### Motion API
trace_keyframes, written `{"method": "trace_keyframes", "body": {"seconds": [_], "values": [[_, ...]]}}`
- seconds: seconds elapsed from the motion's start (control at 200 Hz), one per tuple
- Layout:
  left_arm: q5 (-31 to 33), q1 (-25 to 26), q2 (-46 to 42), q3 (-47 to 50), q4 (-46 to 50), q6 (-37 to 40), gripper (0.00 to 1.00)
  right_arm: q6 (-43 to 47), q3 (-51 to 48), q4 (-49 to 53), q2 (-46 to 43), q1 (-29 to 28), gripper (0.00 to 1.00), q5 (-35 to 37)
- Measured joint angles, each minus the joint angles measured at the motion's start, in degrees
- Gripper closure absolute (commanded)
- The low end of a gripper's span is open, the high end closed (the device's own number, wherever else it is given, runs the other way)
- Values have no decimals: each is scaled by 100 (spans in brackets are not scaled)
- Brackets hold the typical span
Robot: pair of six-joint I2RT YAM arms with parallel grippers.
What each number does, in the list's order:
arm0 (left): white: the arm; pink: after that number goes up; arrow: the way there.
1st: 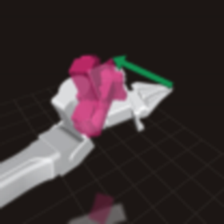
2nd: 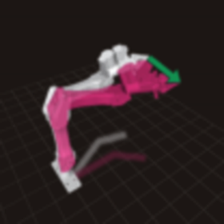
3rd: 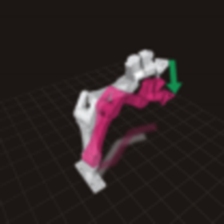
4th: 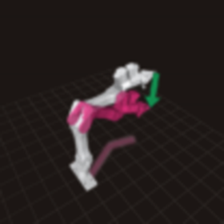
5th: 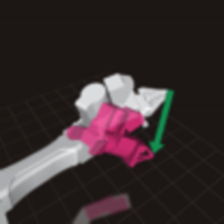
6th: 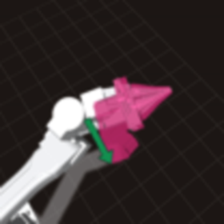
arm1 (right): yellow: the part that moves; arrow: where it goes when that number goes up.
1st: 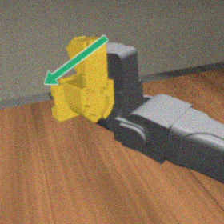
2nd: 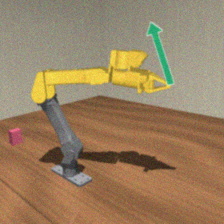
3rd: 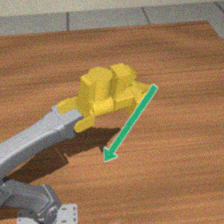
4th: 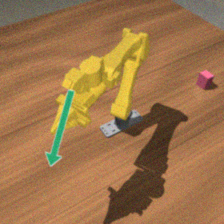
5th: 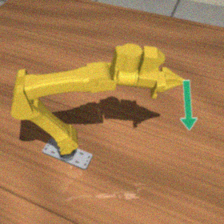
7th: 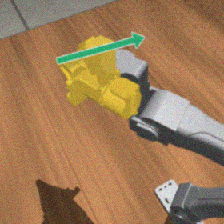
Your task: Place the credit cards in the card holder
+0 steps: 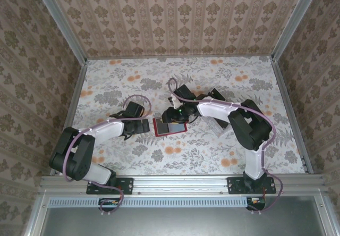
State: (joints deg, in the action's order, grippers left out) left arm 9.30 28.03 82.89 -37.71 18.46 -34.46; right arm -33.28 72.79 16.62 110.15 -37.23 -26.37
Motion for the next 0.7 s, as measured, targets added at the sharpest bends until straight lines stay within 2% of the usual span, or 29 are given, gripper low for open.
{"method": "trace_keyframes", "body": {"seconds": [0.11,0.22,0.485,0.7], "values": [[-15,0,-4,0,2,20,0,116,94,256,-122,-31,62,304],[-26,0,-4,0,2,22,0,188,177,413,-118,-98,74,494],[-26,7,-4,0,2,22,0,299,407,492,284,-407,93,535],[-9,44,2,-9,13,31,0,356,409,636,503,-387,98,839]]}}
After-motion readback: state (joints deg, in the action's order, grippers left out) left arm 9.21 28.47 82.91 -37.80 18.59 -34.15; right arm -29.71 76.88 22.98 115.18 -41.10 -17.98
